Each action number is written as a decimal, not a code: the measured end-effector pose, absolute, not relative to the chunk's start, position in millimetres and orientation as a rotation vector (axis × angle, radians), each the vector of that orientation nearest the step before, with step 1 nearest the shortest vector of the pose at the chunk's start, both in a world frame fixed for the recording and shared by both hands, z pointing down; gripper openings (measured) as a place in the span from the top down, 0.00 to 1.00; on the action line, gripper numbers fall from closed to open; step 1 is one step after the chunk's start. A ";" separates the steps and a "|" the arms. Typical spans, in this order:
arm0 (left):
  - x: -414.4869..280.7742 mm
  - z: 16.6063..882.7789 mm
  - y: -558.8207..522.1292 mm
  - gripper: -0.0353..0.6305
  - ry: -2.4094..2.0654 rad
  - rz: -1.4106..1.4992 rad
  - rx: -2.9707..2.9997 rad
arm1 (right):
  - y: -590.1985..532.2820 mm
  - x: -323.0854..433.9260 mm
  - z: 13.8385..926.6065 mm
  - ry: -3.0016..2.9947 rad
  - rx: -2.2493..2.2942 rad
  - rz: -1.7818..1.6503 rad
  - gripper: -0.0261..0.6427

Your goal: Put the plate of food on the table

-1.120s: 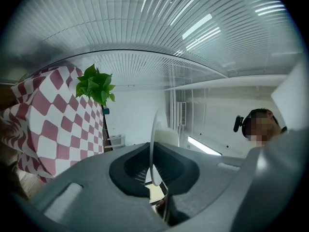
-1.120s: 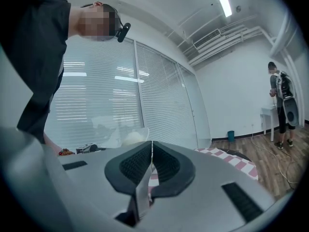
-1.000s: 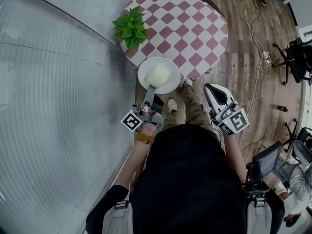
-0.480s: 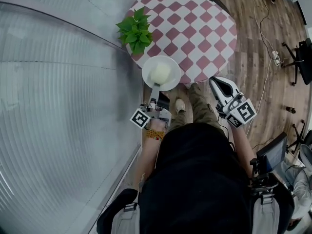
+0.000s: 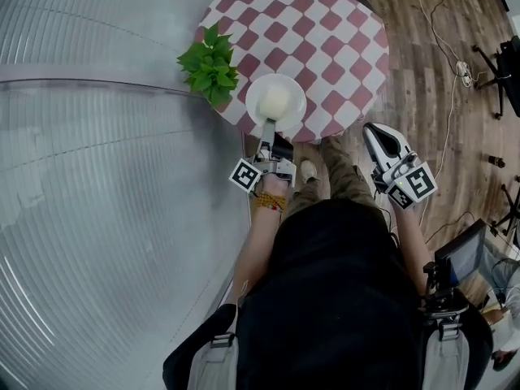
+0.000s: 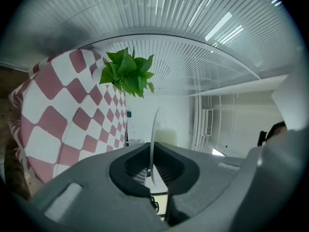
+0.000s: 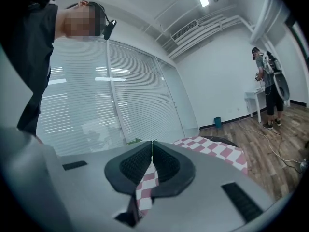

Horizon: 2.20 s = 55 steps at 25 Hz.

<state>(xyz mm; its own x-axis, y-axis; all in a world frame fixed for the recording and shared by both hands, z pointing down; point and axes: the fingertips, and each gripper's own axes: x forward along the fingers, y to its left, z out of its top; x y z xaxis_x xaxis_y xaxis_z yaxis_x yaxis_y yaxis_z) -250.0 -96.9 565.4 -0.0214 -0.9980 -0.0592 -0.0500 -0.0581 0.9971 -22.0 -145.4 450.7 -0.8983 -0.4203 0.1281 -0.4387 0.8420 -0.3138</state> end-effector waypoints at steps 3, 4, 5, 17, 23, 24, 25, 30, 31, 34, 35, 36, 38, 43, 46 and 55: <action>-255.6 560.9 -132.4 0.92 -1.230 -1.240 1.297 | -167.6 -14.2 448.6 -2.943 0.716 0.524 0.94; -258.9 557.5 -146.6 0.92 -1.229 -1.230 1.322 | -174.9 -12.7 448.5 -2.941 0.724 0.522 0.94; -262.5 554.2 -161.1 0.92 -1.229 -1.218 1.348 | -182.5 -11.3 448.6 -2.940 0.736 0.522 0.94; -328.8 595.0 -327.4 0.92 -1.335 -1.124 1.243 | -305.7 -10.0 450.6 -2.923 0.865 0.568 0.94; -337.7 617.8 -356.4 0.92 -1.379 -1.101 1.207 | -322.0 7.9 474.9 -2.838 0.922 0.637 0.94; -341.5 620.1 -366.0 0.92 -1.387 -1.105 1.196 | -329.6 8.8 479.3 -2.817 0.931 0.649 0.94; -346.3 623.1 -376.0 0.92 -1.396 -1.109 1.185 | -337.7 9.1 483.4 -2.801 0.939 0.668 0.94; -367.3 645.7 -409.1 0.92 -1.438 -1.134 1.126 | -362.9 8.3 504.2 -2.738 0.959 0.770 0.94; -369.8 651.4 -412.9 0.92 -1.445 -1.138 1.114 | -365.2 8.2 508.3 -2.729 0.956 0.769 0.94; -374.9 675.7 -420.5 0.92 -1.463 -1.139 1.061 | -372.2 10.1 519.9 -2.709 0.959 0.765 0.94; -376.0 685.1 -421.6 0.92 -1.467 -1.140 1.036 | -374.2 11.4 523.0 -2.702 0.966 0.768 0.94; -377.0 694.4 -421.7 0.92 -1.471 -1.142 1.009 | -375.6 13.0 525.3 -2.696 0.974 0.771 0.94; -379.2 710.5 -420.7 0.92 -1.483 -1.152 0.957 | -376.7 16.6 527.7 -2.683 0.986 0.773 0.94; -374.1 734.6 -426.3 0.92 -1.486 -1.173 0.876 | -381.1 32.3 527.6 -2.642 1.033 0.771 0.94; -368.1 751.7 -429.2 0.92 -1.492 -1.133 0.862 | -384.3 38.6 527.0 -2.626 1.067 0.768 0.94; -360.8 794.4 -416.7 0.92 -1.492 -1.065 0.753 | -380.8 29.7 529.5 -2.620 1.050 0.741 0.94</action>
